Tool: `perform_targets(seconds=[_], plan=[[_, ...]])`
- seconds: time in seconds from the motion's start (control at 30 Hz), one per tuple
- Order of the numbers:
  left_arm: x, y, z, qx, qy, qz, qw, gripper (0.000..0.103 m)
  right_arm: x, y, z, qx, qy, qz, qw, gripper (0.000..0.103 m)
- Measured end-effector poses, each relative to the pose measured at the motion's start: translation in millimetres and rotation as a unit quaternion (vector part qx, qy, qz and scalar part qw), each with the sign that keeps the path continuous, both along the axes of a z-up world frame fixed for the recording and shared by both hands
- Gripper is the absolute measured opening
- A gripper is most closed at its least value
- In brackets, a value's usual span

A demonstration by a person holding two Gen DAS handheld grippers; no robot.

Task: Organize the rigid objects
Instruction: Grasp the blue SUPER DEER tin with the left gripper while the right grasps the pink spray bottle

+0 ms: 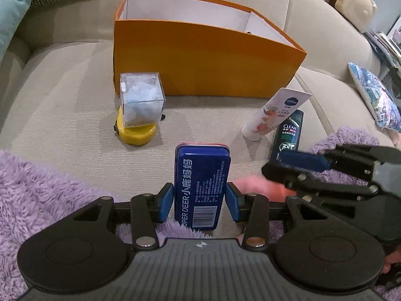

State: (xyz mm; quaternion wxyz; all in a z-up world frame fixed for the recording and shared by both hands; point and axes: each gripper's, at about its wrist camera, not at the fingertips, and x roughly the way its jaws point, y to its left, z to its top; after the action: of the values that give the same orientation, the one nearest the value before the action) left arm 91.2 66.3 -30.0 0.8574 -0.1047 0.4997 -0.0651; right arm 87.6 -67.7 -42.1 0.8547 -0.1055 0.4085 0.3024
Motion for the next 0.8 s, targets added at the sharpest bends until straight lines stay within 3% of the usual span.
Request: perform_targets(seconds=[0.2,0.47,0.8], plan=[[0.8,-3.1,-0.6,0.005,-0.002,-0.001,1.0,0.05,-0.1,0.0,-6.1,-0.022,0.032,-0.01,0.999,0.028],[-4.0,-1.9,1.5,-0.006,-0.005,-0.005,1.0,0.05,-23.7,-7.9,7.5,-0.017,0.058,0.03,0.998,0.043],[-13.7,-1.3,5.8,-0.016,-0.014,-0.006,0.9998,0.05,-51.6,20.1,-10.0,-0.116,0.075,0.12,0.983,0.044]])
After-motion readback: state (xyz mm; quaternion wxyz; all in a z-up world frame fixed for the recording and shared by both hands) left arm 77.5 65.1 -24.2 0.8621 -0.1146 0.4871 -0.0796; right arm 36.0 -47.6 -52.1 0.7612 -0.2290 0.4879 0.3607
